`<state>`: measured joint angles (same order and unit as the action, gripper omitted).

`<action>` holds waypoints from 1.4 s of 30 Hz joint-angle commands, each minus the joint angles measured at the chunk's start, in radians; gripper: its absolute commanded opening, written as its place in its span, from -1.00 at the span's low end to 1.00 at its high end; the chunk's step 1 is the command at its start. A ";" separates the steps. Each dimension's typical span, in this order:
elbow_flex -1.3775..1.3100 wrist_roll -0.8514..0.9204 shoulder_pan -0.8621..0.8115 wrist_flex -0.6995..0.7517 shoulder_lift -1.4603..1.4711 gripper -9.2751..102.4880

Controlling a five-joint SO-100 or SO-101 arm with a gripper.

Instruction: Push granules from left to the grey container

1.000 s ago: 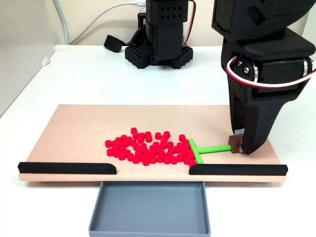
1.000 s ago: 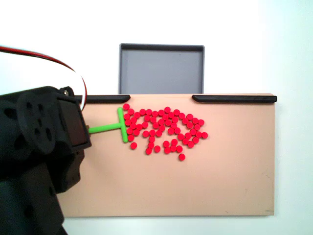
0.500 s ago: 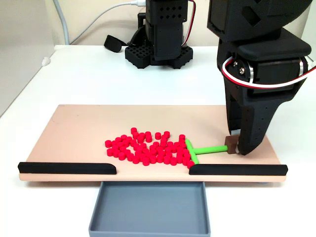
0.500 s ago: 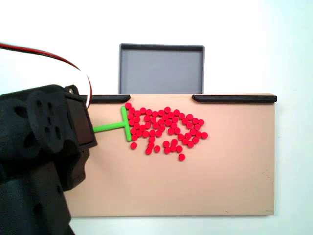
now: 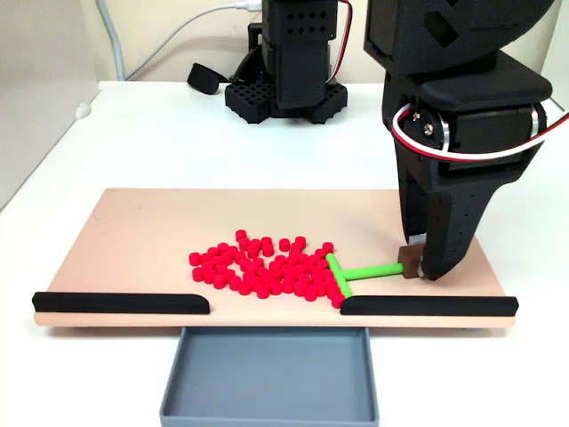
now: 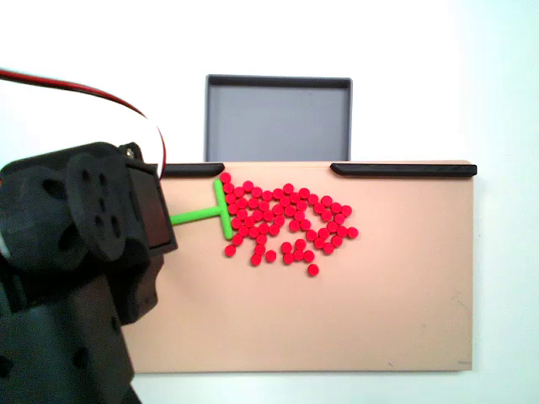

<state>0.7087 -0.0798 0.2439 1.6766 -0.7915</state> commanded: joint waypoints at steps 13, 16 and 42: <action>-0.032 0.058 -0.021 -0.006 -0.006 -0.84; -0.032 0.074 -0.025 -0.006 -0.006 -0.84; -0.031 0.202 -0.048 -0.005 -0.003 -0.84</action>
<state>0.7087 0.1120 0.2071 1.6782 -0.7915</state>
